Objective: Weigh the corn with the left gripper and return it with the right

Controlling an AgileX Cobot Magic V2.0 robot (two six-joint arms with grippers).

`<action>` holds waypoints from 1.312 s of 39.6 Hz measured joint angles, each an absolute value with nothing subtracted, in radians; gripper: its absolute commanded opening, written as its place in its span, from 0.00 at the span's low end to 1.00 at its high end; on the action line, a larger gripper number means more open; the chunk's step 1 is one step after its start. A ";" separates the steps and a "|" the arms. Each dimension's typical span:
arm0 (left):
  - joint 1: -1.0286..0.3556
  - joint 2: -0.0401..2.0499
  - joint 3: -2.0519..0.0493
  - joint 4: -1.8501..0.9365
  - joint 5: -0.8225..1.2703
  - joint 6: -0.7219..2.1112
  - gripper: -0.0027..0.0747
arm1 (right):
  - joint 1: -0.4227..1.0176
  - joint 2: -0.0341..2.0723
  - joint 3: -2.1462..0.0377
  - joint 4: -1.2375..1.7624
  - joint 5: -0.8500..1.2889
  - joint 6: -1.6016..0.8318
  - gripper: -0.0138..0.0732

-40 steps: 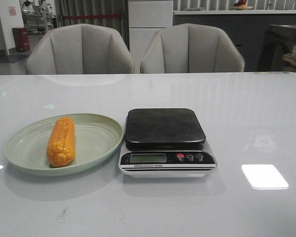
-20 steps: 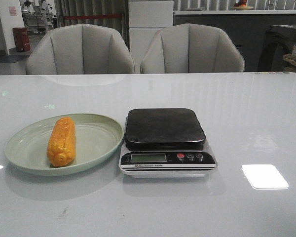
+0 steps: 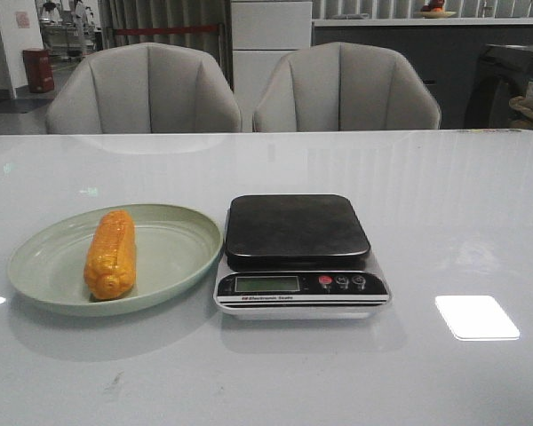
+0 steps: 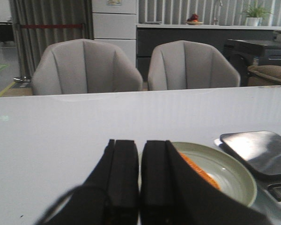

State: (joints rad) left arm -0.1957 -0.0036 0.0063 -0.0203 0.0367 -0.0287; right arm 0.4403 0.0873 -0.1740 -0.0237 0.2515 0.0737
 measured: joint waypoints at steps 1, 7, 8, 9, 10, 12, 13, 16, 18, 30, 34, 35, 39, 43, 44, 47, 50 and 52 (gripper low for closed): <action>-0.181 -0.005 0.006 -0.020 0.033 -0.029 0.19 | 0.440 0.087 -0.174 -0.024 0.251 0.074 0.34; -0.063 -0.005 0.006 -0.020 0.019 -0.029 0.19 | 0.440 0.087 -0.174 -0.024 0.252 0.074 0.34; -0.052 -0.005 0.006 -0.020 0.019 -0.029 0.19 | 0.440 0.087 -0.174 -0.024 0.254 0.074 0.34; -0.041 -0.005 0.006 -0.020 0.019 -0.029 0.19 | 0.440 0.087 -0.174 -0.024 0.254 0.074 0.34; -0.037 -0.005 0.006 -0.020 0.019 -0.029 0.19 | 0.440 0.087 -0.174 -0.024 0.254 0.074 0.34; -0.030 -0.005 0.006 -0.020 0.017 -0.029 0.19 | 0.440 0.087 -0.174 -0.024 0.254 0.074 0.34; -0.028 -0.005 0.006 -0.020 0.017 -0.029 0.19 | 0.440 0.087 -0.174 -0.024 0.254 0.074 0.34; -0.026 -0.005 0.006 -0.020 0.015 -0.029 0.19 | 0.440 0.087 -0.174 -0.024 0.254 0.074 0.34; -0.026 -0.005 0.006 -0.020 0.013 -0.029 0.19 | 0.440 0.087 -0.174 -0.024 0.254 0.074 0.34; -0.026 -0.005 0.006 -0.020 0.010 -0.029 0.19 | 0.440 0.087 -0.174 -0.024 0.254 0.074 0.34; -0.026 -0.005 0.006 -0.020 0.010 -0.029 0.19 | 0.440 0.087 -0.174 -0.024 0.254 0.074 0.34; -0.026 -0.005 0.006 -0.020 0.010 -0.029 0.19 | 0.440 0.087 -0.174 -0.024 0.254 0.074 0.34; -0.026 -0.005 0.006 -0.020 0.010 -0.029 0.19 | 0.440 0.087 -0.174 -0.024 0.254 0.074 0.34; -0.026 -0.005 0.006 -0.020 0.010 -0.029 0.19 | 0.440 0.087 -0.174 -0.024 0.254 0.074 0.34; -0.026 -0.005 0.006 -0.020 0.010 -0.029 0.19 | 0.440 0.087 -0.174 -0.024 0.254 0.074 0.34; -0.026 -0.005 0.006 -0.020 0.010 -0.029 0.19 | 0.440 0.087 -0.174 -0.024 0.254 0.074 0.34; -0.026 -0.005 0.006 -0.020 0.010 -0.029 0.19 | 0.440 0.087 -0.169 -0.024 0.249 0.074 0.34; -0.026 -0.005 0.006 -0.020 0.010 -0.029 0.19 | 0.440 0.087 -0.156 -0.024 0.237 0.074 0.34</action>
